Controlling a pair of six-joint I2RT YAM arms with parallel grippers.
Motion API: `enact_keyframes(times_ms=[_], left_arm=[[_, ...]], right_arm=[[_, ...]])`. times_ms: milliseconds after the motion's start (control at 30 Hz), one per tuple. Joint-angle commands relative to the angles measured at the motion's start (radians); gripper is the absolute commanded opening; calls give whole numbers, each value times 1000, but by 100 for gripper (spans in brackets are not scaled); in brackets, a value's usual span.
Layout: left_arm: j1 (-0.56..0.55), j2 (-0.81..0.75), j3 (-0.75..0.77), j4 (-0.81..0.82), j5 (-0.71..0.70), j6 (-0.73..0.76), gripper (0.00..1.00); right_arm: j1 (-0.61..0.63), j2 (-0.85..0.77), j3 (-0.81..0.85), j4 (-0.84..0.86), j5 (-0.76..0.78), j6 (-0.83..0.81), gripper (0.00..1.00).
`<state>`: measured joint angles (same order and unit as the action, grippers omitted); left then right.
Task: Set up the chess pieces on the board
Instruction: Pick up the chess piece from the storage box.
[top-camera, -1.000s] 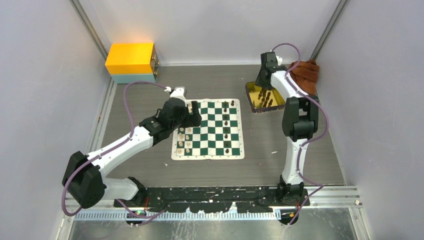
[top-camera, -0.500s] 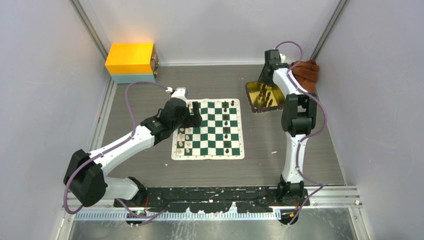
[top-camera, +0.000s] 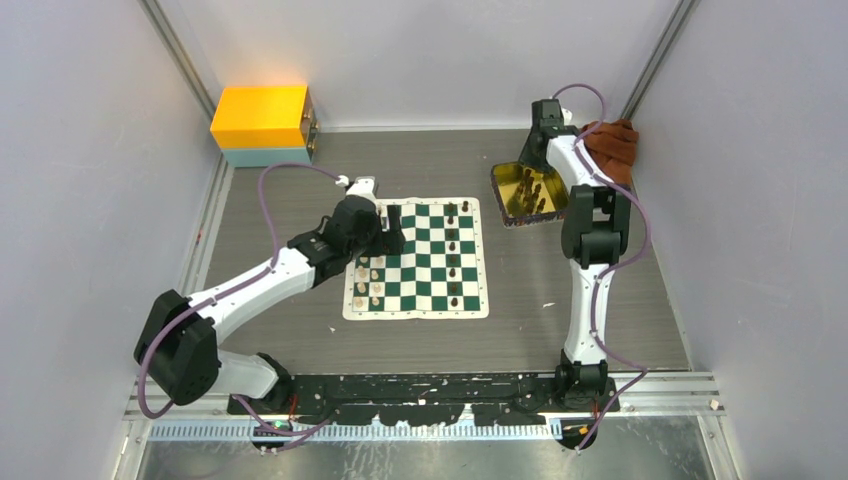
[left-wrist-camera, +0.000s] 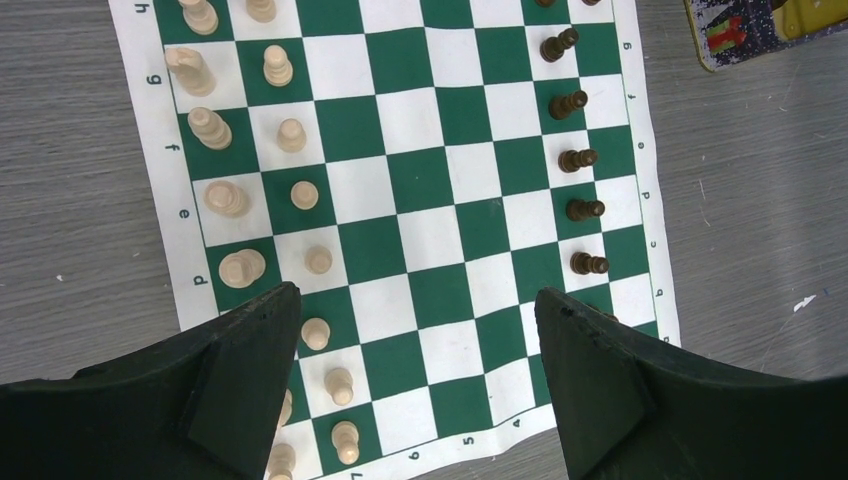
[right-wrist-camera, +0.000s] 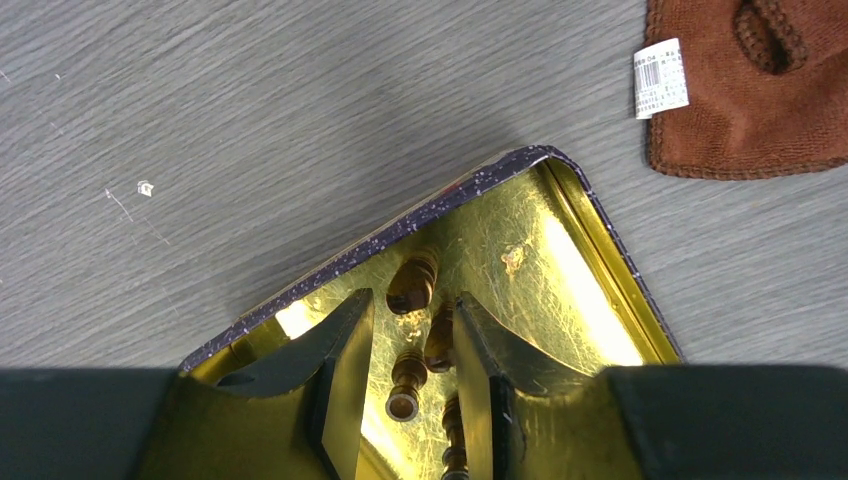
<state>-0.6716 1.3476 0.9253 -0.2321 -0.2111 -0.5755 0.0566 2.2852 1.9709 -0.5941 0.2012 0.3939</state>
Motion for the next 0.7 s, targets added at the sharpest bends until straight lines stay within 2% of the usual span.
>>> enact_keyframes(times_ms=[0, 667], left_arm=[[9, 9, 13, 59, 8, 2, 87], [28, 30, 12, 71, 27, 2, 87]], right_arm=[[-3, 10, 61, 14, -11, -14, 41], [-12, 56, 92, 7, -28, -12, 36]])
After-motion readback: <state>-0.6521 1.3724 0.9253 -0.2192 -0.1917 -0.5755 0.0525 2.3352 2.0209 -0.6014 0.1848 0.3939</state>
